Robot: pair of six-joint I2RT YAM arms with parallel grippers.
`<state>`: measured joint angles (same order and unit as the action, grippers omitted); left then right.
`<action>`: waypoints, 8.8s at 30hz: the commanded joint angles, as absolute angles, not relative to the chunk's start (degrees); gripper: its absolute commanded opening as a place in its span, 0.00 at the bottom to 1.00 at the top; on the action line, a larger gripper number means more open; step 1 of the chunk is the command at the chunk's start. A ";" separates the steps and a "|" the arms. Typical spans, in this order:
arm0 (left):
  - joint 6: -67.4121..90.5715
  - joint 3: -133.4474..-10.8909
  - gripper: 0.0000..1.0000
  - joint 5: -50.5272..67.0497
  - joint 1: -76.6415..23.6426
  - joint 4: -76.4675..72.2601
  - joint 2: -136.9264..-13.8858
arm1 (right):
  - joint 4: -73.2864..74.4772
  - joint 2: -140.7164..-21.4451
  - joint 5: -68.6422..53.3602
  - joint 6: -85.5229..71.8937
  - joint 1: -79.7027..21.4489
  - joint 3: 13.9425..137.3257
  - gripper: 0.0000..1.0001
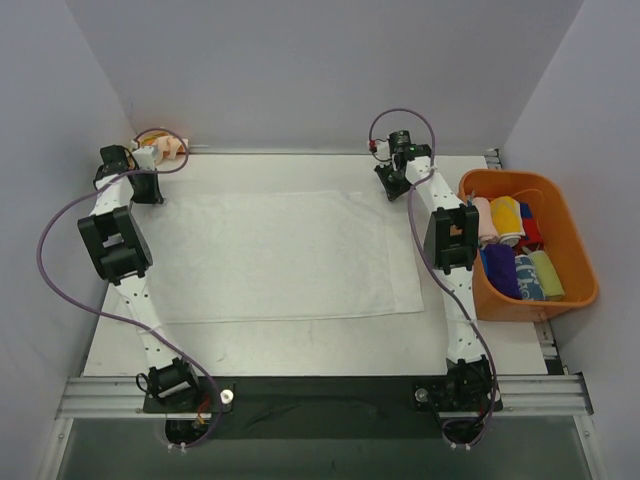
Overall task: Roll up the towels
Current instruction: Fold the towel
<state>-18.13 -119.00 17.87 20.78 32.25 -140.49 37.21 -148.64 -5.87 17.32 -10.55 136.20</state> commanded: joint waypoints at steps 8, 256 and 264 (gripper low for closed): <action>-17.93 -120.41 0.15 20.30 21.01 35.86 -138.25 | 49.04 -147.05 -10.10 21.27 -10.19 129.57 0.08; -45.72 -77.35 0.66 35.89 34.72 53.02 -98.88 | 46.94 -104.15 -13.10 17.94 -3.16 86.83 0.33; -35.25 -79.01 0.65 27.69 31.73 43.60 -103.44 | 40.70 -106.96 -7.12 10.72 -7.20 87.54 0.29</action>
<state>-40.62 -77.19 31.48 32.82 49.21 -101.12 41.95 -105.93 -10.44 14.61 -5.17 85.52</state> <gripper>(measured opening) 0.654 0.302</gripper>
